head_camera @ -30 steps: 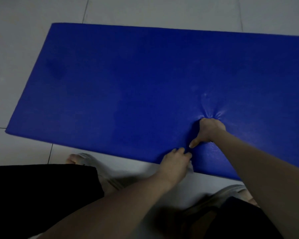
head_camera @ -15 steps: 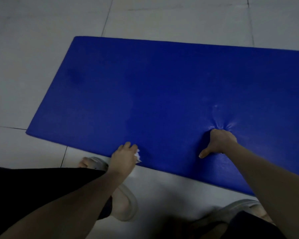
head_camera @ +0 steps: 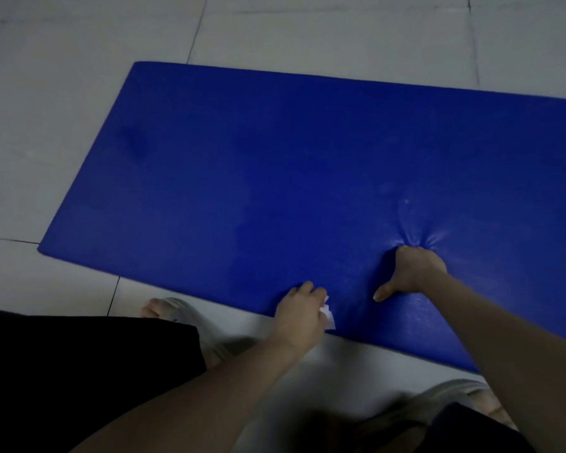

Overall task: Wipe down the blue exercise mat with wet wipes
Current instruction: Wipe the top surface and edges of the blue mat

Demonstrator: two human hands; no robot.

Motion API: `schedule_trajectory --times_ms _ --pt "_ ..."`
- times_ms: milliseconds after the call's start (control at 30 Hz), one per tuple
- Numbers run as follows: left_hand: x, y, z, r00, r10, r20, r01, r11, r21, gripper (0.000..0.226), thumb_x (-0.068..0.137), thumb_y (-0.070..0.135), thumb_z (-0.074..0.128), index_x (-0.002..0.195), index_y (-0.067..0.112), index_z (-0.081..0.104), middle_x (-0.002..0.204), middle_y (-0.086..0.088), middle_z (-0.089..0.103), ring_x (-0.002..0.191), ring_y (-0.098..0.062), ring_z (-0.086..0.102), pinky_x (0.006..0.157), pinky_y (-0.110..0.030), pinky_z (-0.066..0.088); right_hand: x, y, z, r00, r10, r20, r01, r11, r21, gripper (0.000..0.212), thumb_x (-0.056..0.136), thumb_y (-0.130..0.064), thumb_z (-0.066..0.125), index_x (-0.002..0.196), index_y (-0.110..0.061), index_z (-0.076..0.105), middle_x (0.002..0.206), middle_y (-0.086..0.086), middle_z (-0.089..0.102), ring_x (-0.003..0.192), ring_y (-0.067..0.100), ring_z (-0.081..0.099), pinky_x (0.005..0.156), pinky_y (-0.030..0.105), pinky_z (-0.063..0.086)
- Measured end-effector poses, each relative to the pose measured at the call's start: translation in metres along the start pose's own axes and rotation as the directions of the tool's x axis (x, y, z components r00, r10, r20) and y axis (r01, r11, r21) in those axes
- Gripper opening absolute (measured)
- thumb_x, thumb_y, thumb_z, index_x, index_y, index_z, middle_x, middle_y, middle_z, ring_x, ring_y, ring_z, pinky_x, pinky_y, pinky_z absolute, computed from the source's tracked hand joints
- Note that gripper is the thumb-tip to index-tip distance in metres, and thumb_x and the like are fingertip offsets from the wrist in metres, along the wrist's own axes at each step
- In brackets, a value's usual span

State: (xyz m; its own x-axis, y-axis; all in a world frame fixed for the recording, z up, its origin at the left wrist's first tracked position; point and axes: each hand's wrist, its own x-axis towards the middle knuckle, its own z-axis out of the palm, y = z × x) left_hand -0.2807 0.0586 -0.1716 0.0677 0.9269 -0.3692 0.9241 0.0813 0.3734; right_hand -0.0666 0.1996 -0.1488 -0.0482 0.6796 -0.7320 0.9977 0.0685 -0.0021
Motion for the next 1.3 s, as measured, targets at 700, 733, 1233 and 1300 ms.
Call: schedule_trajectory --times_ms 700,733,1233,1300 --pt "-0.007 -0.099 -0.03 0.367 -0.856 0.365 0.593 -0.088 -0.801 0.092 0.083 0.037 0.08 0.148 0.001 0.026 0.135 -0.016 0.049 0.12 -0.037 0.055 0.094 -0.044 0.048 -0.058 -0.053 0.014 0.997 -0.079 -0.016 0.08 0.974 0.213 0.075 0.079 -0.045 0.08 0.132 -0.01 0.041 0.141 0.018 0.043 0.116 0.03 0.058 0.093 0.035 0.05" --pt "-0.001 -0.102 -0.031 0.354 -0.804 0.478 0.503 -0.267 -0.822 0.083 0.089 0.034 0.075 0.15 0.003 0.028 0.142 -0.014 0.047 0.126 -0.034 0.052 0.102 -0.044 0.045 -0.065 -0.063 0.014 0.994 -0.109 -0.016 0.11 0.968 0.224 0.072 0.08 -0.044 0.079 0.132 -0.01 0.042 0.14 0.018 0.044 0.115 0.03 0.058 0.093 0.036 0.05" --pt "0.009 -0.021 -0.157 0.746 -0.551 0.373 0.244 -0.296 -0.924 0.029 0.087 0.013 0.076 0.11 0.002 0.062 0.09 -0.015 0.064 0.067 -0.019 0.061 0.049 -0.026 0.056 -0.122 -0.08 -0.002 0.835 -0.221 -0.504 0.136 0.97 -0.201 0.073 0.087 -0.017 0.059 0.152 -0.021 0.026 0.142 0.007 0.043 0.127 0.031 0.046 0.098 0.043 0.045" --pt "0.019 -0.002 -0.177 0.775 -0.516 0.365 0.238 -0.296 -0.925 0.028 0.088 0.016 0.076 0.108 0.004 0.061 0.091 -0.013 0.065 0.071 -0.019 0.065 0.057 -0.03 0.057 -0.125 -0.061 -0.036 0.772 -0.216 -0.598 0.135 0.975 -0.177 0.062 0.085 -0.01 0.054 0.144 -0.023 0.041 0.128 0.003 0.055 0.114 0.029 0.055 0.086 0.038 0.046"
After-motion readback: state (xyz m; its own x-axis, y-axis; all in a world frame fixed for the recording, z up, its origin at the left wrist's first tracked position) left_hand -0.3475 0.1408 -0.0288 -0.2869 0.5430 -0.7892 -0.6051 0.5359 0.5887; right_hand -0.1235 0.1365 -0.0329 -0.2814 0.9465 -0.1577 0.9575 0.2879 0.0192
